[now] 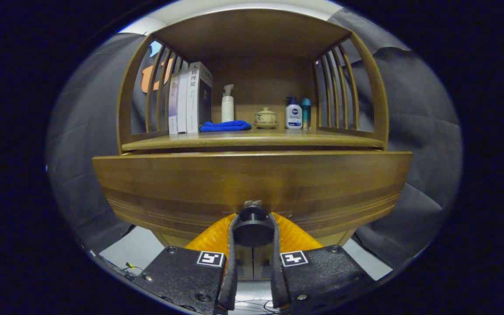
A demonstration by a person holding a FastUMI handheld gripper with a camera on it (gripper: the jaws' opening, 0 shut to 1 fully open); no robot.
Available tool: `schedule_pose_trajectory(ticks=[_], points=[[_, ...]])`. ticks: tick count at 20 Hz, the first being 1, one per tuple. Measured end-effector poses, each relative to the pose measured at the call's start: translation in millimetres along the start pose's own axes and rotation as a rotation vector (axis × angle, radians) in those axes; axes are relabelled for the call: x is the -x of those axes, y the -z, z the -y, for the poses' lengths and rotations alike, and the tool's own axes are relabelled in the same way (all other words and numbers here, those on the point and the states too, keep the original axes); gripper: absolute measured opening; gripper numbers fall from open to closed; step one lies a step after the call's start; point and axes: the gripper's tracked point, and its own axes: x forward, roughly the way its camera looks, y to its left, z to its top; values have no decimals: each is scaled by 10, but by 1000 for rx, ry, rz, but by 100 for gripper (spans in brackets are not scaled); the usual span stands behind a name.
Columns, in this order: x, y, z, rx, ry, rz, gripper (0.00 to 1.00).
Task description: Pull open the drawer, take out the items inside it, and place them on the countertop above the cabinet.
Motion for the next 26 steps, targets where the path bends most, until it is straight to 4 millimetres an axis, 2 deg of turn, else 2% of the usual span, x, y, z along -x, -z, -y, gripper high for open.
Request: schedule_pose_trajectory(ticks=[11,20,26], points=[[507,222,34,-6,-7,-13,34],[1007,370,41,-7,-13,-22,34],[1111,428,46,2,-10,-25,34]])
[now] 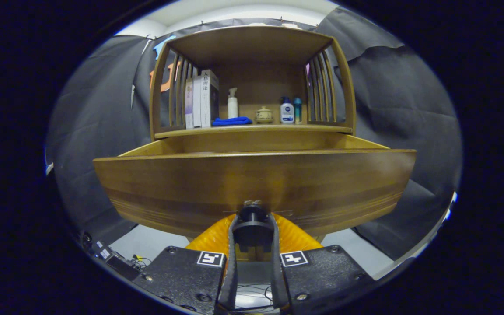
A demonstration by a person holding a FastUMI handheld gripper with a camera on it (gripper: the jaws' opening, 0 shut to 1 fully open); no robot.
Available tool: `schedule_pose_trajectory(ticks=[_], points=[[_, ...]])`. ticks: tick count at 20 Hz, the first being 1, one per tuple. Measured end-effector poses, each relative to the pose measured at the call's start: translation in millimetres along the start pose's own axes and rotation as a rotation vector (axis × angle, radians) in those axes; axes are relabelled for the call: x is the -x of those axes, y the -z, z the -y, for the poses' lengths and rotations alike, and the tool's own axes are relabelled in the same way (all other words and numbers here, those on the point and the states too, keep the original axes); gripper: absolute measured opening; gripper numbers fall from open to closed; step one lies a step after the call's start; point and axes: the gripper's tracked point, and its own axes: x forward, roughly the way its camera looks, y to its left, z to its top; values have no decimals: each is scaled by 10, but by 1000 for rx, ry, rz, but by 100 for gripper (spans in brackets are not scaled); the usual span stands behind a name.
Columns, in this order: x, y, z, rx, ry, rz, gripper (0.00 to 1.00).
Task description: Pull open the drawer, take out the items inside it, and place them on the countertop above the cabinet.
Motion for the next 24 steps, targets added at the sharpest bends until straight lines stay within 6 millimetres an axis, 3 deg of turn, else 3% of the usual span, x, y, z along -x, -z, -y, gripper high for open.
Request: schedule_pose_trajectory(ticks=[3,6,10,13,17,21,24], points=[[13,3,-12,4,-35,7,37],[184,-134,152,17,-30,34,64],[620,-414,334,12,-26,74,100],[890,-712,518,-7,-16,99,100],[1015,-1238,689,-40,-4,132,100],[829,-1783,730,-65,-1,133,100],[505,-2159,595,-65,-31,99,99]])
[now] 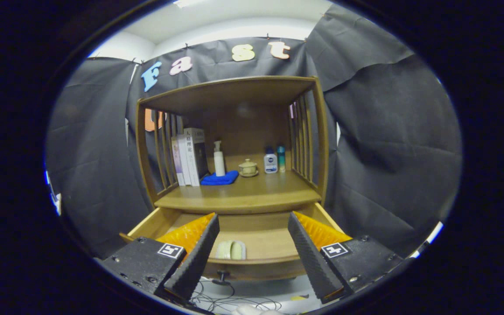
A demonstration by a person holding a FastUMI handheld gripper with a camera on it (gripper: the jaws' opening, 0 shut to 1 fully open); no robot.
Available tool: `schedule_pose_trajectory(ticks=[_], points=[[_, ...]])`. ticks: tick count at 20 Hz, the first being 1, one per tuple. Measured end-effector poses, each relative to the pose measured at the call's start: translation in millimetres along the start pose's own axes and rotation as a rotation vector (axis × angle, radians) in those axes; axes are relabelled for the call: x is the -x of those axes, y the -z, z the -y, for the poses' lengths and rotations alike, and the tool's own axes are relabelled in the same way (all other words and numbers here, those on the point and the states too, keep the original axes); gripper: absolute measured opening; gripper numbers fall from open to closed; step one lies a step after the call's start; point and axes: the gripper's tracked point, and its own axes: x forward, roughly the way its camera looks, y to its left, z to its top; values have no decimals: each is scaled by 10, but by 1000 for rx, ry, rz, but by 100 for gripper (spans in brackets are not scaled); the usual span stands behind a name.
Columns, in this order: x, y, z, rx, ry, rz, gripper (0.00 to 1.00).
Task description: Pull open the drawer, take out the items inside it, and place them on the countertop above the cabinet.
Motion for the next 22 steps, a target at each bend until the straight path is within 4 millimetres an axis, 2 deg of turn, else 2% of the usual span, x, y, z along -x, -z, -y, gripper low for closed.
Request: schedule_pose_trajectory(ticks=[2,4,7,8,10,14,16,18,21,22], points=[[-295,-90,-142,6,-18,-48,99],[-565,-2,-308,4,-48,-146,99],[-962,308,-505,27,-69,-320,99],[-1073,477,-543,49,-64,-399,99],[-1210,749,-584,67,-64,-511,99],[-1392,1222,-567,87,-46,-698,97],[-1418,1412,-522,84,-21,-789,96],[-1417,1556,-559,78,-28,-861,93],[-1410,1727,-522,89,11,-931,83],[-1386,1804,-500,91,36,-964,77]])
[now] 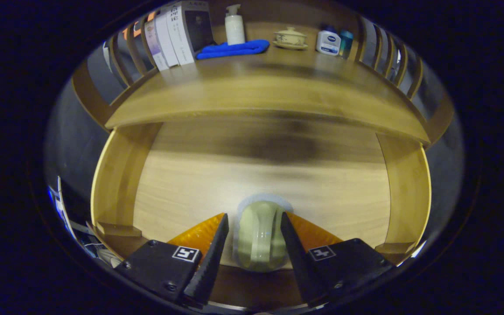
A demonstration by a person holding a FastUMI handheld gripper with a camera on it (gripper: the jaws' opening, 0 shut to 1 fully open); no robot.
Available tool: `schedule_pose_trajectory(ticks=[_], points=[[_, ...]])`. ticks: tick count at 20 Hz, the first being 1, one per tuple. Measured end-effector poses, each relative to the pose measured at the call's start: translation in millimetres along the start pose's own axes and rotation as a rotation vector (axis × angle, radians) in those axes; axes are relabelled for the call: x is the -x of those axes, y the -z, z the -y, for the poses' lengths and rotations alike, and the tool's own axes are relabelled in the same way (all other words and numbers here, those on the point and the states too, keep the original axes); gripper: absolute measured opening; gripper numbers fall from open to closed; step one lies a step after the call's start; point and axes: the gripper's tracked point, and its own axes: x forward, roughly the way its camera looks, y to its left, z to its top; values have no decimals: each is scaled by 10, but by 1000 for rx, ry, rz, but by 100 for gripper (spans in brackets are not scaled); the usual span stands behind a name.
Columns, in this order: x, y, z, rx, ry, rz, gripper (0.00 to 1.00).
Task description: Pull open the drawer, take out the items inside it, and place them on the countertop above the cabinet.
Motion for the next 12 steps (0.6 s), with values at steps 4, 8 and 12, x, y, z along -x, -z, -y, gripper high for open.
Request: schedule_pose_trajectory(ticks=[4,8,12], points=[[16,32,79,16,77,-37,50],[22,89,44,58,52,-53,21],[195,32,-22,19,-22,-35,18]])
